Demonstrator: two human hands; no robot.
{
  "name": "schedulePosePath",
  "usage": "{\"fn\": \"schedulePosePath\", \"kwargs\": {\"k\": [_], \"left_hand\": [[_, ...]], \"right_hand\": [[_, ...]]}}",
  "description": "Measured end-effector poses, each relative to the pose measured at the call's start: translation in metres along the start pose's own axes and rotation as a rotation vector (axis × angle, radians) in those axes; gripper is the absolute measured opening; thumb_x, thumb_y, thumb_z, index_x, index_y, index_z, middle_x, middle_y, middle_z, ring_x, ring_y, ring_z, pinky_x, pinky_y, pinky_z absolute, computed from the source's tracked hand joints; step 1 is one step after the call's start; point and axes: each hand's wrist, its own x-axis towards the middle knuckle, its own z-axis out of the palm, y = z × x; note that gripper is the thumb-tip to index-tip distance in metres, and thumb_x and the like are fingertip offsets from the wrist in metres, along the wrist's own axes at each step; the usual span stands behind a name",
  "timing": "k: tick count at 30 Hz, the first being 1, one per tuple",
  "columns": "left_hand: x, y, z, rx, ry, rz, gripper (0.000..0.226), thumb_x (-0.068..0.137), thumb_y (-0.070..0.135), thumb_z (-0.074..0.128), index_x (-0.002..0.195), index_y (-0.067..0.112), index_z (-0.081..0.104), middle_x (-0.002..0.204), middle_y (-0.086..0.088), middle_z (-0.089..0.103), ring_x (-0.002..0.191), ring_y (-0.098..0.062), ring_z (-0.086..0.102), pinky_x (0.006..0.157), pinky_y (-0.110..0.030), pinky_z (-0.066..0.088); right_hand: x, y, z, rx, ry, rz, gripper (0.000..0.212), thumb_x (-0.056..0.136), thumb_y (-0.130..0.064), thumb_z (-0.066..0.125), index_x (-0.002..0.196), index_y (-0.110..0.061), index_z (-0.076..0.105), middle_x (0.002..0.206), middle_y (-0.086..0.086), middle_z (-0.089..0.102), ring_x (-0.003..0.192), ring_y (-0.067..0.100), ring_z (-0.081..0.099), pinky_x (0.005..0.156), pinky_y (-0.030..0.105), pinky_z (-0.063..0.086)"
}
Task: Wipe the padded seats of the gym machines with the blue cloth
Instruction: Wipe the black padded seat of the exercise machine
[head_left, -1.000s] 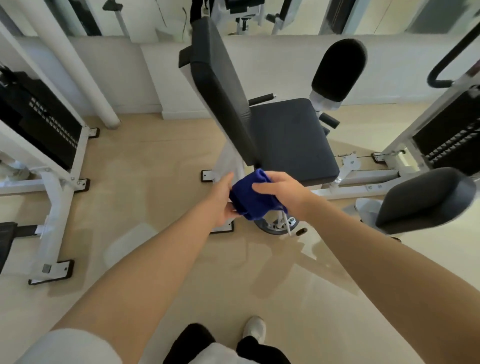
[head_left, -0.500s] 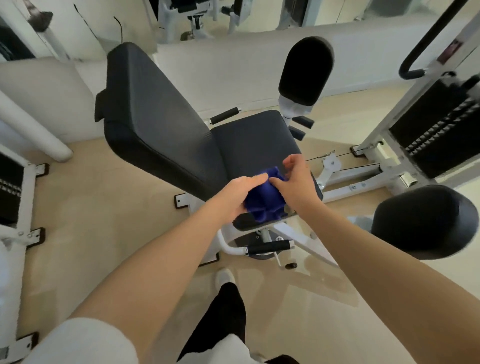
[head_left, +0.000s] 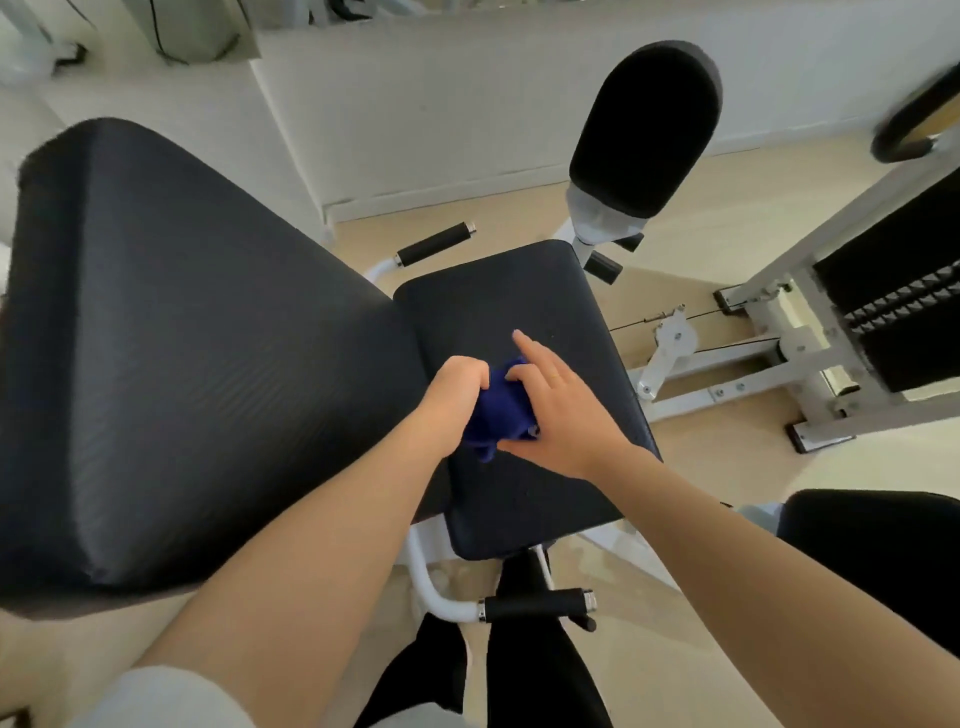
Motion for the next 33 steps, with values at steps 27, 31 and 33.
{"fn": "schedulePosePath", "kwargs": {"k": [27,31,33], "left_hand": [[0.206,-0.014,0.017,1.193,0.358,0.139,0.107,0.072,0.059,0.063,0.143,-0.008,0.020,0.151,-0.028,0.020,0.144,-0.034,0.017,0.110,-0.031,0.032],[0.194,-0.017,0.017,1.194,0.358,0.031,0.109,0.062,0.069,0.064,0.134,-0.009,0.041,0.142,-0.028,0.040,0.134,-0.031,0.040,0.095,-0.027,0.047],[0.194,-0.021,0.024,1.084,0.384,0.109,0.098,0.082,0.055,0.054,0.144,-0.010,0.013,0.153,-0.029,0.009,0.145,-0.033,0.012,0.111,-0.032,0.031]], "right_hand": [[0.285,0.090,0.131,-0.093,-0.066,-0.445,0.049,0.070,-0.019,0.073,0.113,-0.005,0.055,0.130,0.020,0.051,0.100,0.039,0.055,0.080,0.045,0.046],[0.311,0.103,0.117,-0.320,-0.002,-0.475,0.041,0.066,-0.014,0.075,0.103,-0.013,0.061,0.128,0.018,0.053,0.102,0.037,0.055,0.078,0.044,0.046],[0.306,0.094,0.122,-0.231,0.046,-0.317,0.041,0.066,-0.013,0.076,0.104,-0.013,0.063,0.118,0.017,0.057,0.098,0.037,0.055,0.075,0.044,0.046]]}}
